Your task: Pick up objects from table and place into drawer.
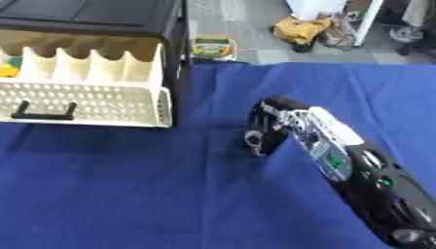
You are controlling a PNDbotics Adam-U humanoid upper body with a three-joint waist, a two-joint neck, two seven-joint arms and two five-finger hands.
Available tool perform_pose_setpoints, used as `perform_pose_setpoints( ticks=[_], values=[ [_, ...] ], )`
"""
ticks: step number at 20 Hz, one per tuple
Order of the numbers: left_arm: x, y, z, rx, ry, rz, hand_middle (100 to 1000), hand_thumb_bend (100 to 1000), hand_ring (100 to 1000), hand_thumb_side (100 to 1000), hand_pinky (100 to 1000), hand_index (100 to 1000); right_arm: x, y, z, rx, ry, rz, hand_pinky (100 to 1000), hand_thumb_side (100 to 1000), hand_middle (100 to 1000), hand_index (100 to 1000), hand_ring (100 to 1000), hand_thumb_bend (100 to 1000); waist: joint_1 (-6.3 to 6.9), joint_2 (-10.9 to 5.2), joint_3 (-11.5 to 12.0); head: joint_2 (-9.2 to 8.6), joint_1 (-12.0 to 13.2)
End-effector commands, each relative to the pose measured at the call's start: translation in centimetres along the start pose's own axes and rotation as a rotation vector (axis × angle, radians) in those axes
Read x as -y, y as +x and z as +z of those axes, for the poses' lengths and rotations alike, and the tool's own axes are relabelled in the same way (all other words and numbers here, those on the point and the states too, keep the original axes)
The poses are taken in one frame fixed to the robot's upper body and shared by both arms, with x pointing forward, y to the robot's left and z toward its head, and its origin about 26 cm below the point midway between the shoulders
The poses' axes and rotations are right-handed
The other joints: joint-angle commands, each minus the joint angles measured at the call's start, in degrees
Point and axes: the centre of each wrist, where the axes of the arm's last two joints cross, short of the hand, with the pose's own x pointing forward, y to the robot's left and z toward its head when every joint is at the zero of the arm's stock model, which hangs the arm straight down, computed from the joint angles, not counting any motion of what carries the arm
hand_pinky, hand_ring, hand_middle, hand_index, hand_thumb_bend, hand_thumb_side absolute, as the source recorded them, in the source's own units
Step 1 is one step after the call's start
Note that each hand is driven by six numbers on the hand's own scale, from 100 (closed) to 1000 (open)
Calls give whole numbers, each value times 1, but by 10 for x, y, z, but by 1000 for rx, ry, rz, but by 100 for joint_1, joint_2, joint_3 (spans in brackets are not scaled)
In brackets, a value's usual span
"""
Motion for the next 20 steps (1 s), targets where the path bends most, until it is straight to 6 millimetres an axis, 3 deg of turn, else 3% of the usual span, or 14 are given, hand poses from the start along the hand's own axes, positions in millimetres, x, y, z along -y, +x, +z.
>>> perform_pose_setpoints(
  ticks=[1, 20],
  values=[
    [-4, 5, -3, 24, -2, -13, 100, 100, 100, 739, 100, 717, 15, 0, 5, 11, -29, 25, 445, 184, 605, 778, 604, 556, 32, -112, -8, -38, -11],
    [-1, 3, 0, 16, -8, -4, 100, 100, 100, 741, 100, 710, 12, -5, -2, -40, 18, 73, 446, 207, 613, 732, 615, 543, 27, -107, -7, -64, -9]
  ],
)
